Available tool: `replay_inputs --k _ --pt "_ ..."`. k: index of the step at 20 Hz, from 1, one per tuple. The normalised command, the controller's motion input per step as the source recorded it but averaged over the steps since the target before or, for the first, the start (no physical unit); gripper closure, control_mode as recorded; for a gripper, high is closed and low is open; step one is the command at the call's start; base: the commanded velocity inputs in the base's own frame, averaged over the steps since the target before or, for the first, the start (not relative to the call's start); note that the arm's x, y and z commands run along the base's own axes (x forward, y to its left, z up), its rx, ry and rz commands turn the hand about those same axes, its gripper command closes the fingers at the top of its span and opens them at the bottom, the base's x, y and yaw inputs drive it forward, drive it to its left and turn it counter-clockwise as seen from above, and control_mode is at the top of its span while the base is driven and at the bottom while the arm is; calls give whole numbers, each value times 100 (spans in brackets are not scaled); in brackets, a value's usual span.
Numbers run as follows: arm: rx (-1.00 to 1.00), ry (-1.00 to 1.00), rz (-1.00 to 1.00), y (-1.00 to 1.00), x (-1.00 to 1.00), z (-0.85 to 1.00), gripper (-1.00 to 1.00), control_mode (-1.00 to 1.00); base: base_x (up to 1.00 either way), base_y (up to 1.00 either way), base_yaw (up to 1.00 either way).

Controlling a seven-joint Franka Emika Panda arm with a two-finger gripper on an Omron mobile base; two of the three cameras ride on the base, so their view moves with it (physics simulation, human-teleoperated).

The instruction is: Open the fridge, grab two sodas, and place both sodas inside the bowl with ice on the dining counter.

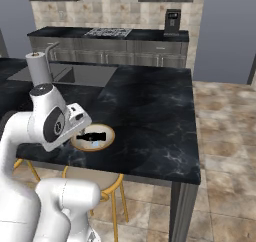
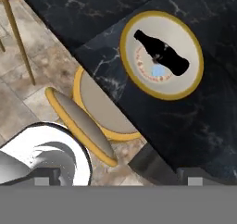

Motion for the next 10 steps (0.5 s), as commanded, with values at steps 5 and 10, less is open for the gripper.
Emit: replay_inputs --k 5,10 --pt "14 -13 -36 -23 -78 24 -100 -100 0 0 0" --pt "18 -15 -34 -21 -85 19 -100 -100 0 0 0"
